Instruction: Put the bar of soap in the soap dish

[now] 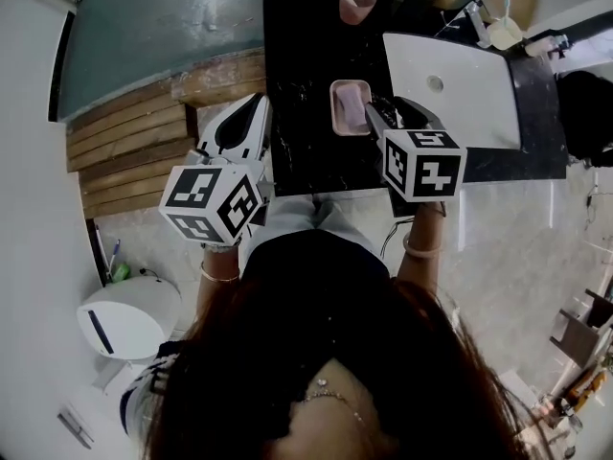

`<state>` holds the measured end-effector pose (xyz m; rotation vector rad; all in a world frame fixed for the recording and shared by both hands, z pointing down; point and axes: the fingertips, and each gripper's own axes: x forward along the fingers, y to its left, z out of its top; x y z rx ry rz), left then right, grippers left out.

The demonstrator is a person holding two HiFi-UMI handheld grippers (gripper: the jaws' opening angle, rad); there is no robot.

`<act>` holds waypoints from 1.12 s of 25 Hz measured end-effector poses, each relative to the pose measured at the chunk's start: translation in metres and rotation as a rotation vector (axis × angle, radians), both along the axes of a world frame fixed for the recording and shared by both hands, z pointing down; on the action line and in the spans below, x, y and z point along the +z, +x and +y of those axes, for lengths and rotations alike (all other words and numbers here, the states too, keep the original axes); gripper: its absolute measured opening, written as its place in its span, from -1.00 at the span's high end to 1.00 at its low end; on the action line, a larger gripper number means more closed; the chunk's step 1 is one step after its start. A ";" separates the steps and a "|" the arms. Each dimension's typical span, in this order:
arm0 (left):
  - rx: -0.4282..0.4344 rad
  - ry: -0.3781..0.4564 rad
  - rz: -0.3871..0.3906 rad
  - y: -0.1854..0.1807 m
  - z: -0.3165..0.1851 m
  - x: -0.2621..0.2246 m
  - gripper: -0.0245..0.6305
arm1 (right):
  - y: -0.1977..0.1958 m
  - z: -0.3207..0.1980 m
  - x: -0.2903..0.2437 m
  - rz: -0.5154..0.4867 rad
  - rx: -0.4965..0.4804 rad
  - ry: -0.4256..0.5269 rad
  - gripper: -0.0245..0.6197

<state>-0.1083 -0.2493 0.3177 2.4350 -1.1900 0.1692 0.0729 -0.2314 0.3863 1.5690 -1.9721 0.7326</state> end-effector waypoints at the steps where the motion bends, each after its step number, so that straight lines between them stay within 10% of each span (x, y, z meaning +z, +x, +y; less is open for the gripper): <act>1: 0.008 0.005 -0.001 0.003 0.002 -0.002 0.94 | 0.002 0.004 -0.005 0.002 0.005 0.014 0.30; 28: 0.187 0.075 -0.103 0.069 0.064 -0.031 0.94 | 0.049 0.093 -0.084 -0.020 0.068 0.233 0.85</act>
